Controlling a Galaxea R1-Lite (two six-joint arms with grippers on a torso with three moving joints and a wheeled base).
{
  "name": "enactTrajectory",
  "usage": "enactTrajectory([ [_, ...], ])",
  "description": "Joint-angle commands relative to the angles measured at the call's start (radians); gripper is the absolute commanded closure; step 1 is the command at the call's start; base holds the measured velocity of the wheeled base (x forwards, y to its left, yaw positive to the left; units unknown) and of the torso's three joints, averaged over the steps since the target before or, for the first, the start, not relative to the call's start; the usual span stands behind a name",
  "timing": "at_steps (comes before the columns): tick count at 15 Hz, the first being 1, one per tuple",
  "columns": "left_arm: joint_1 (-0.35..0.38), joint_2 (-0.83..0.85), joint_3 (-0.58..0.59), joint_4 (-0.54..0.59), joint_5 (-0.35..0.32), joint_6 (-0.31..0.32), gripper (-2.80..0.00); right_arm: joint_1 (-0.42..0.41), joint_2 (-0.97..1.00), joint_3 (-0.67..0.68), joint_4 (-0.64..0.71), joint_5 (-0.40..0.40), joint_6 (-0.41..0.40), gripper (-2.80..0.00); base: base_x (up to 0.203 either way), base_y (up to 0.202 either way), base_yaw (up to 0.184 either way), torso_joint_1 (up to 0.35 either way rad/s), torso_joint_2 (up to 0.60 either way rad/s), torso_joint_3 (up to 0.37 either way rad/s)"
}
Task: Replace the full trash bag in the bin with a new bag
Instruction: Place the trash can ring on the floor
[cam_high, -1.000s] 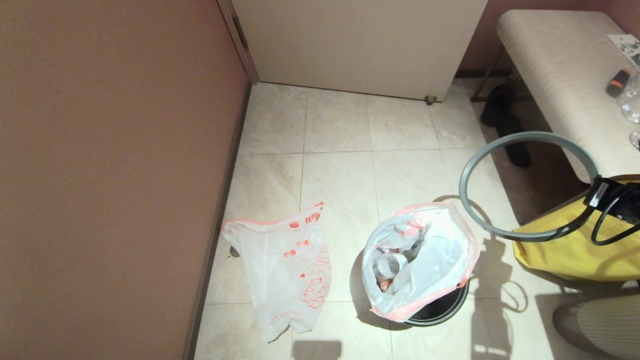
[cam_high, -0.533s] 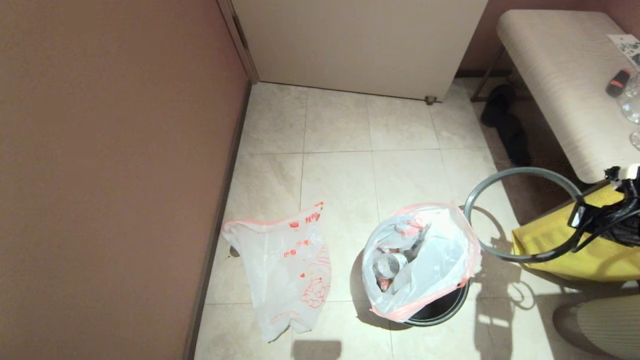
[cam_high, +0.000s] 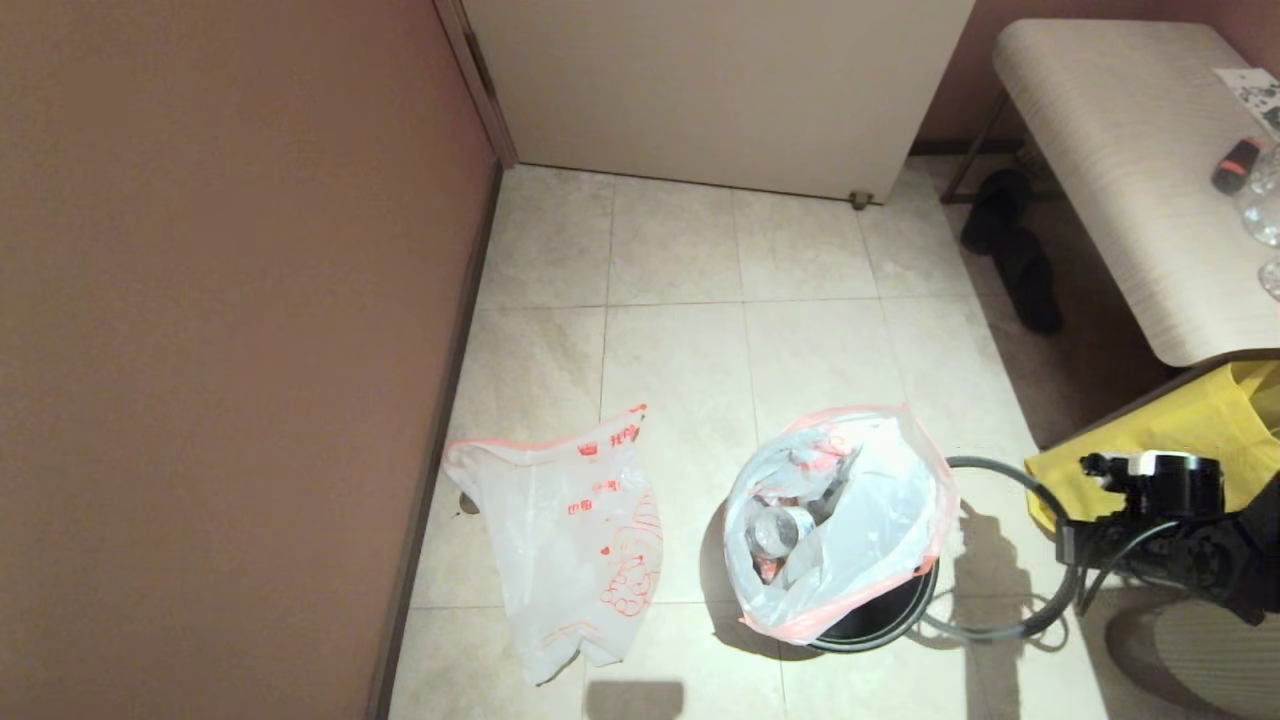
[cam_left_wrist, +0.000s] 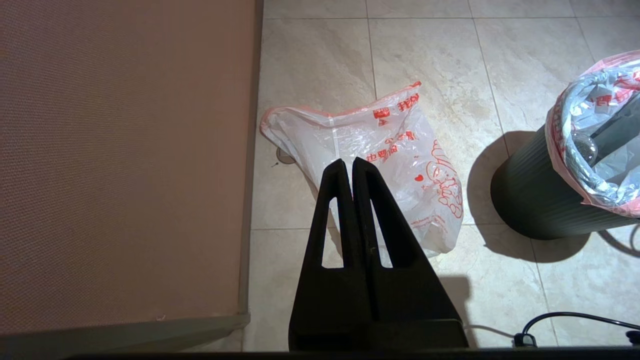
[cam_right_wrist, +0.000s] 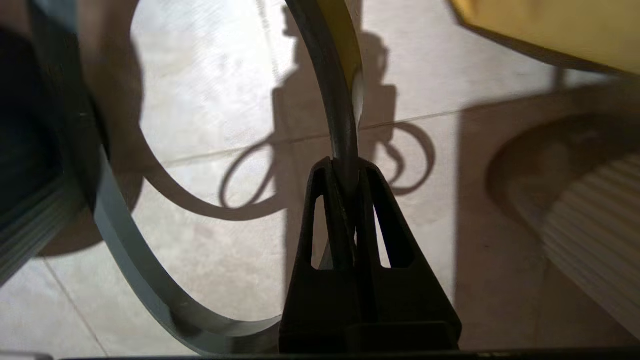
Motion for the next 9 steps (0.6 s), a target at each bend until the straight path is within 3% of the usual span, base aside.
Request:
enactTrajectory([
  [1,0.000,0.000,0.000,-0.001,0.000,0.000,0.00,0.028,0.059,0.023,-0.022,0.024,-0.034,0.00,0.000,0.000,0.000,0.000,0.00,0.000],
  [4,0.000,0.000,0.000,-0.001,-0.001,0.000,0.00,0.101,0.075,0.022,-0.031,0.023,-0.110,0.00,0.000,0.000,0.000,0.000,0.00,0.000],
  [9,0.000,0.000,0.000,-0.001,0.000,0.000,0.00,0.216,0.086,0.010,-0.061,0.017,-0.080,0.00,0.000,0.000,0.000,0.000,0.00,0.000],
])
